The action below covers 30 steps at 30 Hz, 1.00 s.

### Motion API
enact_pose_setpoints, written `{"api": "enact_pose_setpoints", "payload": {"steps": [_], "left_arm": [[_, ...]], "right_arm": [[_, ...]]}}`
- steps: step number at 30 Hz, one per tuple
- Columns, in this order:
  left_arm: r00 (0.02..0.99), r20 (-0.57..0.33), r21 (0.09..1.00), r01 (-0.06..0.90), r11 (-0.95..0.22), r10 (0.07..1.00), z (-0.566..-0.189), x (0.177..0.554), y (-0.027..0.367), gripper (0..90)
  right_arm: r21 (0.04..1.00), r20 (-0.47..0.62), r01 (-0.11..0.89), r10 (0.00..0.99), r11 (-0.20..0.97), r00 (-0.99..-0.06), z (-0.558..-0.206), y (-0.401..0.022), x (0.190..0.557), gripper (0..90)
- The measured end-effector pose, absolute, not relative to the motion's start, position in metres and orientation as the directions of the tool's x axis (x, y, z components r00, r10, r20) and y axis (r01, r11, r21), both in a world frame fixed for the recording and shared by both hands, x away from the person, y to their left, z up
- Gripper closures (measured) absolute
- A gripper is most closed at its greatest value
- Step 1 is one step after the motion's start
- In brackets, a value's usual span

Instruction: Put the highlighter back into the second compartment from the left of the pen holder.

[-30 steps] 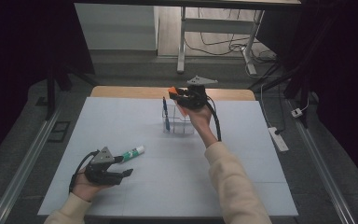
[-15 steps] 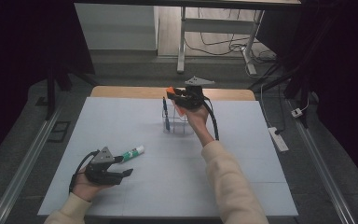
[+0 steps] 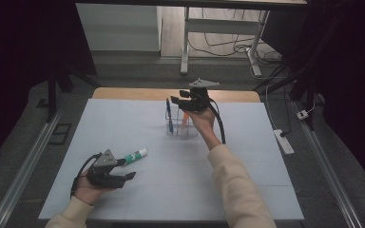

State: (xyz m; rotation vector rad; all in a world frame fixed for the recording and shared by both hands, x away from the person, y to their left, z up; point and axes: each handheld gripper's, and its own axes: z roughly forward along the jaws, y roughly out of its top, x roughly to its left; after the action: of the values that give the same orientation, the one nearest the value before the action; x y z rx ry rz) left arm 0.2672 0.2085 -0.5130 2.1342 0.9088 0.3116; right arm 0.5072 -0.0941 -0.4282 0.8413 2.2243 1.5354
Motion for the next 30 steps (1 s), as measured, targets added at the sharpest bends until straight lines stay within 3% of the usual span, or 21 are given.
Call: {"api": "enact_pose_setpoints", "payload": {"steps": [10, 30], "left_arm": [[0.713, -0.067, 0.744, 0.502, -0.441, 0.698, -0.512, 0.266, 0.208, 34.2], [0.710, -0.065, 0.741, 0.505, -0.443, 0.701, -0.513, 0.267, 0.208, 34.1]], "right_arm": [[0.896, 0.049, 0.294, 0.586, 0.331, -0.809, -0.426, -0.100, 0.494, 46.6], [0.890, 0.050, 0.299, 0.578, 0.345, -0.814, -0.438, -0.139, 0.460, 46.7]]}}
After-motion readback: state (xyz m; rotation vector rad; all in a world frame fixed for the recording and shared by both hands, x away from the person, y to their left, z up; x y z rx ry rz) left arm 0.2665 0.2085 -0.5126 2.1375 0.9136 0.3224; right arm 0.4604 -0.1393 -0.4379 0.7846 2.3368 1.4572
